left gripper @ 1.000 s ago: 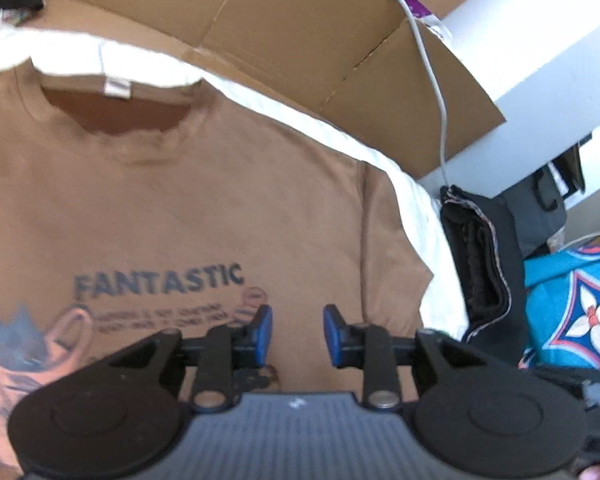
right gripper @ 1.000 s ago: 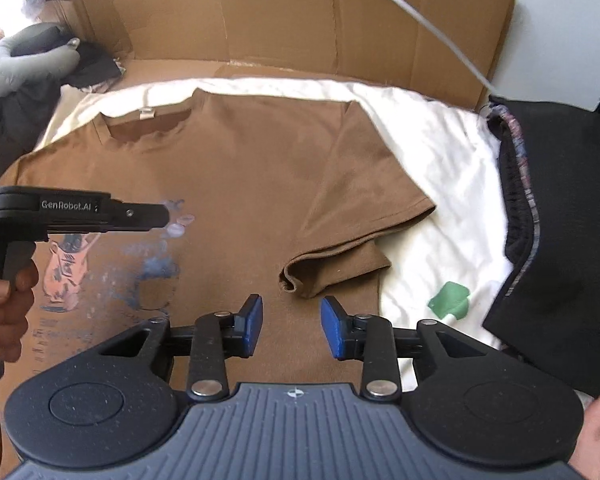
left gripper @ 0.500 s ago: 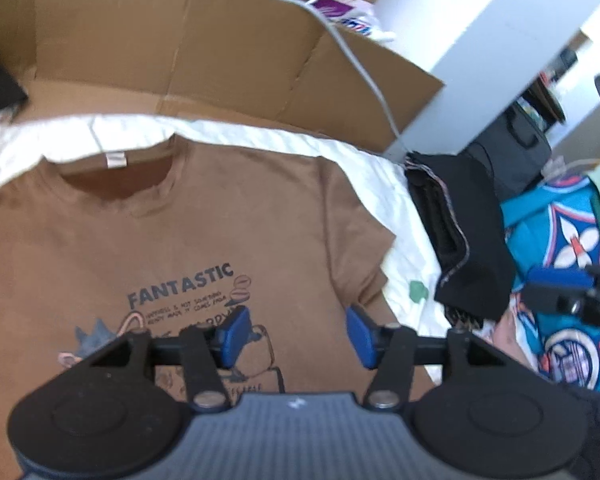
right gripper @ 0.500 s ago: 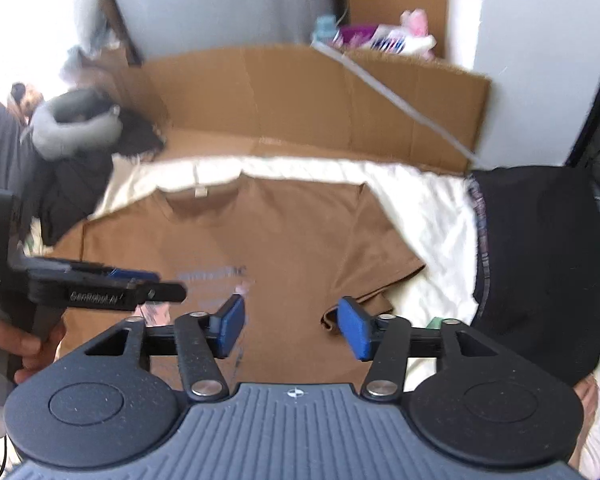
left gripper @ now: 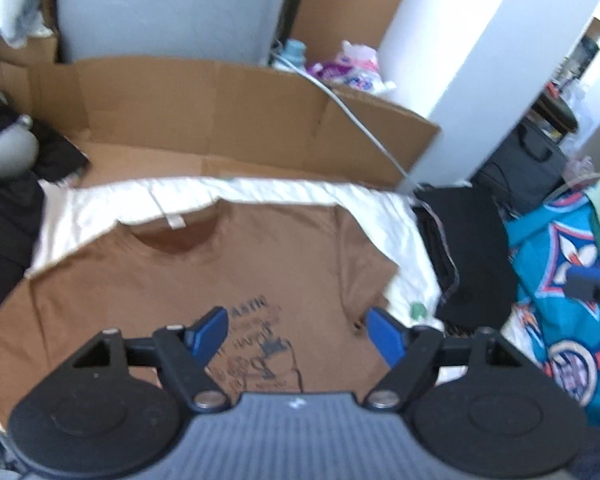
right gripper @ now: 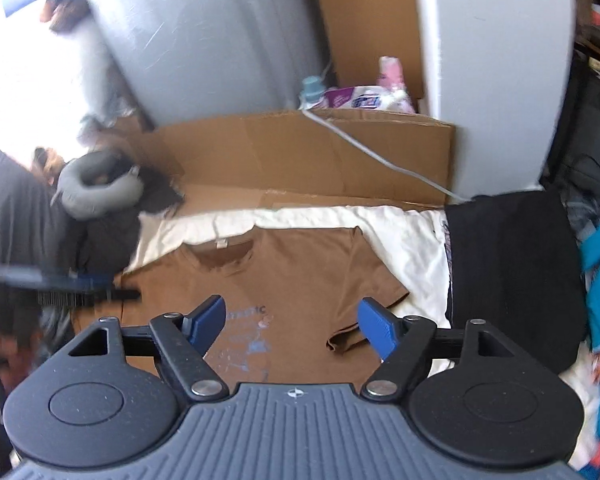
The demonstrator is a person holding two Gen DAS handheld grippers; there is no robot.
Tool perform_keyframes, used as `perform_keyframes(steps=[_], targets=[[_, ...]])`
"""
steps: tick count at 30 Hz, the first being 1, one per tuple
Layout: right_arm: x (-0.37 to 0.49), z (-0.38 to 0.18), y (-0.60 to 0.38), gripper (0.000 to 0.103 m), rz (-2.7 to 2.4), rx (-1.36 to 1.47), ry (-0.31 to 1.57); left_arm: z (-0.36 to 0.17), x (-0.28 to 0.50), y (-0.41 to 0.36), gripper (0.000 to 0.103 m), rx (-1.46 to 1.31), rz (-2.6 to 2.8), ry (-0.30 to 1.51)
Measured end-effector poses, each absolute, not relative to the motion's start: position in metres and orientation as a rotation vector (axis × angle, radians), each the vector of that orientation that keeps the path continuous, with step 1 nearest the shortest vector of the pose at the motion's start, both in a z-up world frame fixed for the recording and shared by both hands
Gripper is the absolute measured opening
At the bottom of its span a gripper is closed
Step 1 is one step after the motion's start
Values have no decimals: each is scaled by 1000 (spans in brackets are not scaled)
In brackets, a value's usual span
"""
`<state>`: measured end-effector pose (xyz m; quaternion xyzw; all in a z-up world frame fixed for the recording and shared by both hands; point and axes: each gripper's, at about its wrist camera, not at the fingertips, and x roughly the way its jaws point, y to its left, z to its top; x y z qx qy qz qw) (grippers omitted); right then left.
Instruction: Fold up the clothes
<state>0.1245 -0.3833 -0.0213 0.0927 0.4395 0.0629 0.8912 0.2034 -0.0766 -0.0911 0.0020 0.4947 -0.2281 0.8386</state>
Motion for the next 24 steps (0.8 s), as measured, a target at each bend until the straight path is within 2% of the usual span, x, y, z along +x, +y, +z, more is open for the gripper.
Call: perform_keyframes(steps=[10, 24], targets=[[167, -68, -421, 78, 129, 206, 944, -105, 269, -121, 79, -13, -373, 1042], [210, -176, -449, 77, 79, 200, 895, -214, 325, -200, 78, -35, -394, 1109]])
